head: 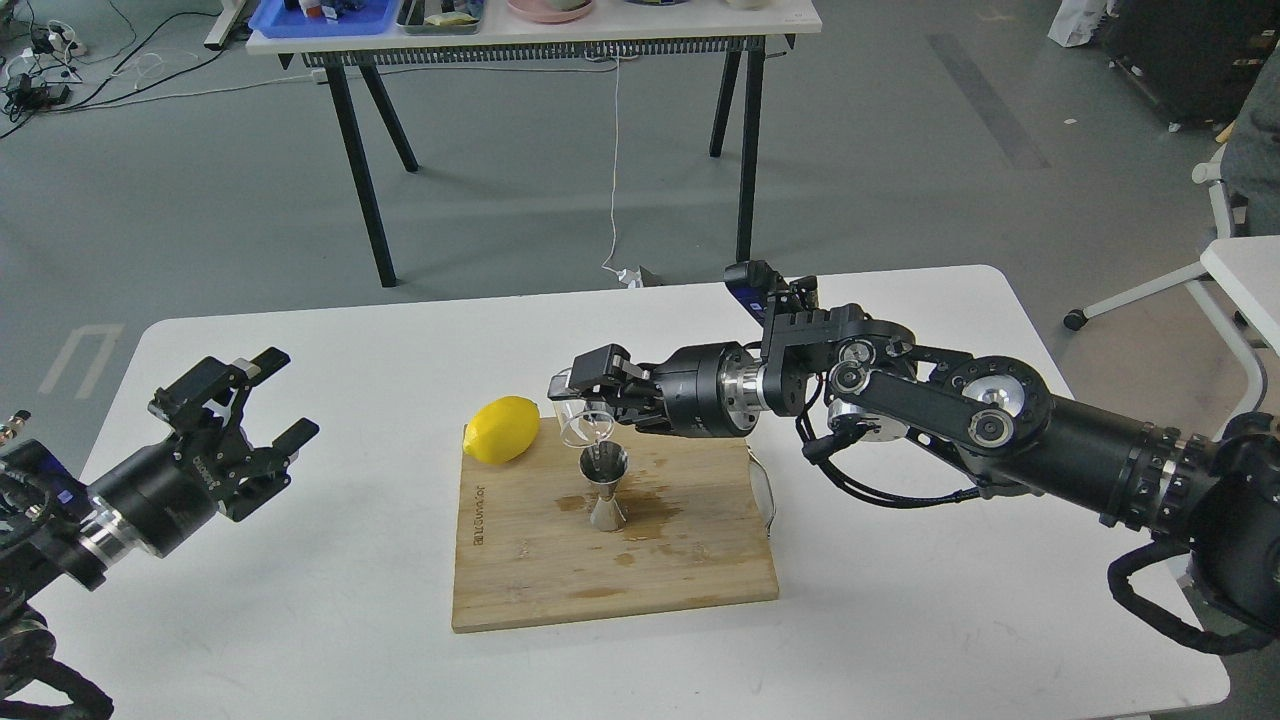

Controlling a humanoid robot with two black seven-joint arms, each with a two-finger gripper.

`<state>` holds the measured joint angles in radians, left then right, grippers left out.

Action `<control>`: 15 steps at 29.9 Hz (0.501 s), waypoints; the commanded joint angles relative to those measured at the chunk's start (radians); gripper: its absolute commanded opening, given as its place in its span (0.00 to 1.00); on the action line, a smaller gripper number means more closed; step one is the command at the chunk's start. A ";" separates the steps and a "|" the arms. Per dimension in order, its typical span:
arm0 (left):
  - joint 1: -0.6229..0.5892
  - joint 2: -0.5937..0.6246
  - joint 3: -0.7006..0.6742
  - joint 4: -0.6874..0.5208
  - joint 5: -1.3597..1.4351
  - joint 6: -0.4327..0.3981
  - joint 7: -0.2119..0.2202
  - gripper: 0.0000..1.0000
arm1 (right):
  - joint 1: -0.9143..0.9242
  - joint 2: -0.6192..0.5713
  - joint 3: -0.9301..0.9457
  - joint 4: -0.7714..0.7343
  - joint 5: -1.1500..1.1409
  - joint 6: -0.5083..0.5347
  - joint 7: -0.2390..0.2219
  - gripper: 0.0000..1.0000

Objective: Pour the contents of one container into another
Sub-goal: 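Tilt the glass cup with the right gripper to pour into the jigger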

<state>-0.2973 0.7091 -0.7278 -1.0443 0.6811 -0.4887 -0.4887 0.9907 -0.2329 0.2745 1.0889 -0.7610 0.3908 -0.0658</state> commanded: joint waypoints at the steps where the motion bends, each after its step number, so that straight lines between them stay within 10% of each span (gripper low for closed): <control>1: 0.000 0.000 -0.001 0.001 0.000 0.000 0.000 0.99 | 0.000 0.000 0.000 0.000 -0.020 0.008 0.009 0.30; 15: -0.002 0.000 -0.001 0.001 0.000 0.000 0.000 0.99 | 0.025 -0.006 -0.021 0.000 -0.077 0.019 0.040 0.29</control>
<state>-0.2993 0.7088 -0.7285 -1.0431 0.6811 -0.4887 -0.4887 1.0109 -0.2389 0.2536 1.0892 -0.8296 0.4095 -0.0310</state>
